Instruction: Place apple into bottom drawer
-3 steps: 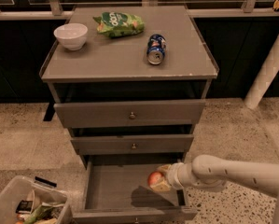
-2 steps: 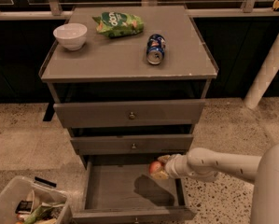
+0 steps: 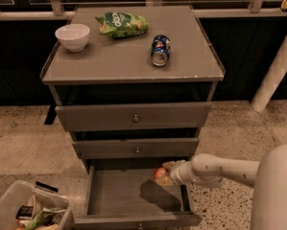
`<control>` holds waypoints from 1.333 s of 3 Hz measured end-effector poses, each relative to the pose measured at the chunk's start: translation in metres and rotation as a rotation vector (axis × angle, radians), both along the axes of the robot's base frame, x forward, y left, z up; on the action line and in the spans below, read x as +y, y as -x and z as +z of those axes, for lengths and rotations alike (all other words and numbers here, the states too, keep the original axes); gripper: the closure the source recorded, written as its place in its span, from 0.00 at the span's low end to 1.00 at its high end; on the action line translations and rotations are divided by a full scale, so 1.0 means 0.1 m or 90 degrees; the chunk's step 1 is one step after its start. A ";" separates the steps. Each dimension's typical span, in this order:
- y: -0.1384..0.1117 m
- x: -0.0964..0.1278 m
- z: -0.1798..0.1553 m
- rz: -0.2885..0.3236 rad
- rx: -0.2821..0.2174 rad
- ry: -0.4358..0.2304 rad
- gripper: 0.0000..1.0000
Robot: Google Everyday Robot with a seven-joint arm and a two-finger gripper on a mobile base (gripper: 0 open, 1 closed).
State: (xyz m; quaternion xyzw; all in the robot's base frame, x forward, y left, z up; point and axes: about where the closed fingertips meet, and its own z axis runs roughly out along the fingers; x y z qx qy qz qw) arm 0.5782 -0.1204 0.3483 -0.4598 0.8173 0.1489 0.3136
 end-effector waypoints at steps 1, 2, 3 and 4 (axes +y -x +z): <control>-0.02 -0.18 -0.61 -0.037 0.051 -0.017 1.00; 0.03 -0.29 -1.39 -0.079 0.119 -0.047 1.00; 0.18 -0.26 -1.78 -0.090 0.143 -0.056 1.00; 0.20 -0.24 -1.76 -0.087 0.145 -0.056 0.86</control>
Offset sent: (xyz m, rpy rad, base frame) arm -0.0577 -0.0307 -0.2985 0.1549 0.4248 -0.2137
